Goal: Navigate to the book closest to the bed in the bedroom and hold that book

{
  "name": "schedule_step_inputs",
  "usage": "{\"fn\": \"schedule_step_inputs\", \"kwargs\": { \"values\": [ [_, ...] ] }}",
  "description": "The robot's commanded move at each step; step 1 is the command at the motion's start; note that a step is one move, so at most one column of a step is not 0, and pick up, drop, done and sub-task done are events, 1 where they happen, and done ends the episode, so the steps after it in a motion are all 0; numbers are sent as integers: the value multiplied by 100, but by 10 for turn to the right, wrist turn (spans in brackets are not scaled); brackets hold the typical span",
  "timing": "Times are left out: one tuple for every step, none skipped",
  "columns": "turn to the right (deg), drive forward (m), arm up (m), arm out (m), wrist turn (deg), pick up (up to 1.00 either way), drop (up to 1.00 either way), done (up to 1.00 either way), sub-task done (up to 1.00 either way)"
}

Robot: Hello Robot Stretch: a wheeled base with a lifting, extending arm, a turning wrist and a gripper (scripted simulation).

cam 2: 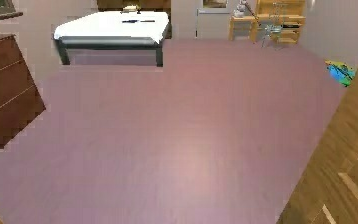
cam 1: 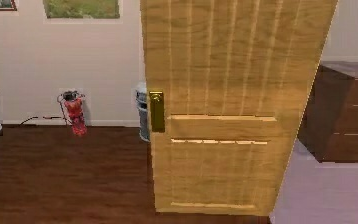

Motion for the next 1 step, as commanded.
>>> {"fn": "schedule_step_inputs", "kwargs": {
  "values": [
    [0,5,0,0,0,0,0,0,0]
  ]
}}
